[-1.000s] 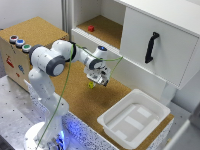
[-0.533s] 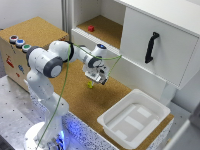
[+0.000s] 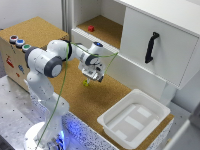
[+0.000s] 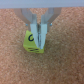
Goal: Push the yellow block to the left
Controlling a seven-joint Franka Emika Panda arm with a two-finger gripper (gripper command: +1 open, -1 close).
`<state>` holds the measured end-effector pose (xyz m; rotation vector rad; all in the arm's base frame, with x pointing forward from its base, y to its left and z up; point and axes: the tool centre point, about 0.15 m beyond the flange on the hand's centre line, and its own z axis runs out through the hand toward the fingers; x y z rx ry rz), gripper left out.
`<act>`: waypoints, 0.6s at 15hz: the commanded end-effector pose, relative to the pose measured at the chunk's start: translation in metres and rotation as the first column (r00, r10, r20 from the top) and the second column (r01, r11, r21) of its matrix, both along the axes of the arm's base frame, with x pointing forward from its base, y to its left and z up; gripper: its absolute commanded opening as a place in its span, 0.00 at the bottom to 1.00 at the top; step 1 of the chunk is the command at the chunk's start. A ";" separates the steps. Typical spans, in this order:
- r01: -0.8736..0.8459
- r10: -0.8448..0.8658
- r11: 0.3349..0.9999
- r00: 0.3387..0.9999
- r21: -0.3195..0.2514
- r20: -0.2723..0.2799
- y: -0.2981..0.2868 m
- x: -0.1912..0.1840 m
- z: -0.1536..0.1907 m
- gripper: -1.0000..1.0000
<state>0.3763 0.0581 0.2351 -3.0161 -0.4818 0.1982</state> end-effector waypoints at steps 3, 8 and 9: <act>0.116 -0.121 0.985 0.992 -0.130 -0.032 0.029 -0.004 0.023 0.00; 0.201 -0.215 0.957 0.976 -0.207 -0.046 0.032 -0.018 0.047 0.00; 0.214 -0.229 0.955 0.972 -0.204 -0.055 0.039 -0.022 0.045 0.00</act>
